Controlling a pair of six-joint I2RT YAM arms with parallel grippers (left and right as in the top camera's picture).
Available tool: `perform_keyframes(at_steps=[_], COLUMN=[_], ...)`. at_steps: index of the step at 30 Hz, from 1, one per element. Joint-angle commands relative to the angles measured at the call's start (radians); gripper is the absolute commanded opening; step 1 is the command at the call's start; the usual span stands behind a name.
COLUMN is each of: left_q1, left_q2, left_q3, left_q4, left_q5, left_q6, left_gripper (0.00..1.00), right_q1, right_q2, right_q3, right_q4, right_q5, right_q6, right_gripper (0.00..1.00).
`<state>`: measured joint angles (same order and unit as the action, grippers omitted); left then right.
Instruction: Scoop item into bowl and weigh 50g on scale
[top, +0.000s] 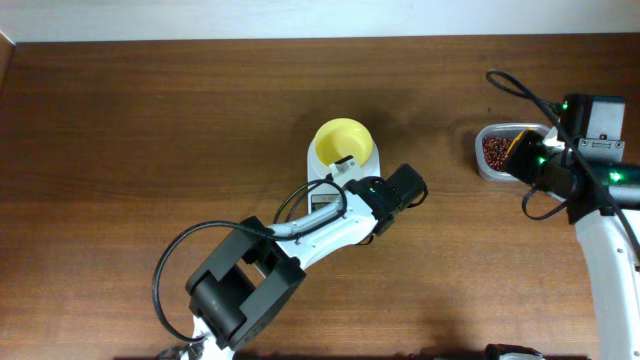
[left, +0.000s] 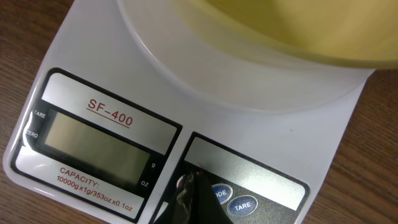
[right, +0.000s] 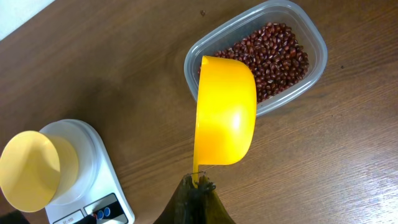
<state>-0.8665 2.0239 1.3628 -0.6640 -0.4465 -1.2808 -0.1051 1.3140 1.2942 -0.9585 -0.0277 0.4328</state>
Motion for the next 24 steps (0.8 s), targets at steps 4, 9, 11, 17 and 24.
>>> perform_keyframes(at_steps=[4, 9, 11, 17, 24], left_q1=[-0.002, -0.002, -0.002, -0.002, -0.002], left_q2=[0.023, 0.024, 0.024, 0.033, 0.039], left_q3=[-0.006, -0.006, -0.006, -0.006, -0.006], left_q4=[0.002, 0.002, 0.002, 0.007, 0.026], left_q5=[-0.031, -0.043, -0.048, -0.048, -0.021], left_q6=[-0.014, -0.014, -0.014, -0.014, -0.013], left_gripper=[0.00, 0.00, 0.00, 0.00, 0.00], right_q1=[-0.008, -0.008, -0.008, -0.008, -0.008], right_q2=[0.002, 0.002, 0.002, 0.002, 0.002], right_q3=[0.021, 0.021, 0.021, 0.021, 0.021], right_q4=[-0.007, -0.007, -0.008, -0.011, -0.011], right_q5=[-0.005, -0.005, -0.005, -0.005, -0.005], right_q6=[-0.010, -0.010, -0.010, -0.010, -0.010], right_gripper=[0.04, 0.04, 0.04, 0.04, 0.04])
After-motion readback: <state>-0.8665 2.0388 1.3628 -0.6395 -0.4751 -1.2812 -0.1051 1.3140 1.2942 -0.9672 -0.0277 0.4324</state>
